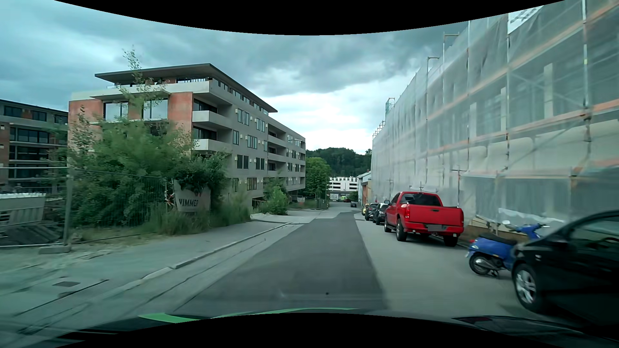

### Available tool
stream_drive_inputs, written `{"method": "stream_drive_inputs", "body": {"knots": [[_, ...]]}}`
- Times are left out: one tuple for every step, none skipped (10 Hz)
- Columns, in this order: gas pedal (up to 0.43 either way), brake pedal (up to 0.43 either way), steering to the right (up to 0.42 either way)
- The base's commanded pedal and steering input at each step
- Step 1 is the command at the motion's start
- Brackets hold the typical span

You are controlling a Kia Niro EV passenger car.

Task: Follow the waypoints while adhering to traffic rules and regulations

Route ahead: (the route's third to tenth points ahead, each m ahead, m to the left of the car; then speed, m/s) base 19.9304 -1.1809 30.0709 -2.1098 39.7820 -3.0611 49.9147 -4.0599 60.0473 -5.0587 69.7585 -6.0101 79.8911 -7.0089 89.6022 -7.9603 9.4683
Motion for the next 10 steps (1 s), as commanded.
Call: {"method": "stream_drive_inputs", "body": {"knots": [[0.0,0.0,0.029],[0.0,0.0,0.028],[0.0,0.0,0.028],[0.0,0.0,0.027],[0.0,0.0,0.026],[0.0,0.0,0.026],[0.0,0.0,0.026],[0.0,0.0,0.024],[0.0,0.0,0.021],[0.0,0.0,0.019]]}}
